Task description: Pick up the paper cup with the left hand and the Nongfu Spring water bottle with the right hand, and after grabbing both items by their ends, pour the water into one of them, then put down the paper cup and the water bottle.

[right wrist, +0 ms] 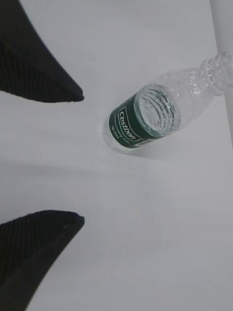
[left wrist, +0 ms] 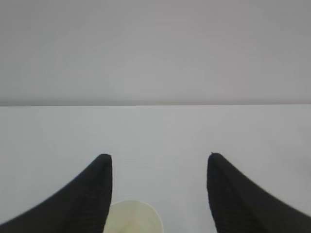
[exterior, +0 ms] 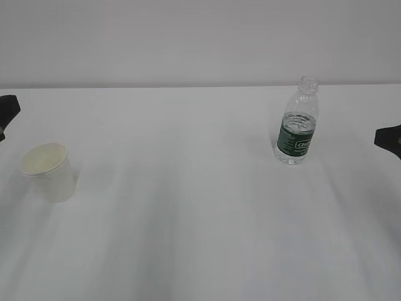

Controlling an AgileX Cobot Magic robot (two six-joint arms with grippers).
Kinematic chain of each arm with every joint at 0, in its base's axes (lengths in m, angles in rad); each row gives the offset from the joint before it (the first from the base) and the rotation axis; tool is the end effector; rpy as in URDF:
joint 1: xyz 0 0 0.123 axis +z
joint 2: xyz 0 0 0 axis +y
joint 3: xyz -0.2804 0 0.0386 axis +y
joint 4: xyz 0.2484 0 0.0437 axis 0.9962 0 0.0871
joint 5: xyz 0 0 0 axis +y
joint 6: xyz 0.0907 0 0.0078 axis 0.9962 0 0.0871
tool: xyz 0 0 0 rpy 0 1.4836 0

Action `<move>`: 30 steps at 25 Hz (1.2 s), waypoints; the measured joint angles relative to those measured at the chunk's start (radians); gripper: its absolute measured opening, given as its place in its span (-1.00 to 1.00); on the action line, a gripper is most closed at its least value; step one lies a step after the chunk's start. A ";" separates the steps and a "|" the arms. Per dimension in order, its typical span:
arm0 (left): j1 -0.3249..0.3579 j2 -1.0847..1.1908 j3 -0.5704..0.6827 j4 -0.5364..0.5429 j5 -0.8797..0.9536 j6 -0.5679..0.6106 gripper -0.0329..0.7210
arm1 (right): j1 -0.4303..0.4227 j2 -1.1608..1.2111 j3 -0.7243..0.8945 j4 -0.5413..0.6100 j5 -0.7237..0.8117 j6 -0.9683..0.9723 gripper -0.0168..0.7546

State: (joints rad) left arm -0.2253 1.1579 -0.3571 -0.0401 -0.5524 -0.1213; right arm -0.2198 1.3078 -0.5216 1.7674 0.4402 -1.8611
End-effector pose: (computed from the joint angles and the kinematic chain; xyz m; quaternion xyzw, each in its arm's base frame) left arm 0.2119 -0.0466 0.2326 0.0198 0.7616 -0.1147 0.6375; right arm 0.2413 -0.0148 0.2117 -0.0356 0.8706 0.1214 0.4755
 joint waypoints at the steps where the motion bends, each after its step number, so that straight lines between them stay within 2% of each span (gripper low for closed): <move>1: 0.000 0.000 0.000 0.000 0.000 0.000 0.25 | 0.000 0.000 0.000 0.000 0.000 0.000 0.39; 30: 0.000 0.000 0.000 0.000 0.006 0.000 0.23 | 0.000 0.000 0.000 0.000 0.012 -0.003 0.39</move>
State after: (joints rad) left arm -0.2253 1.1579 -0.3571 -0.0401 -0.5466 -0.1213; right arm -0.2198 1.3078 -0.5216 1.7674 0.4526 -1.8638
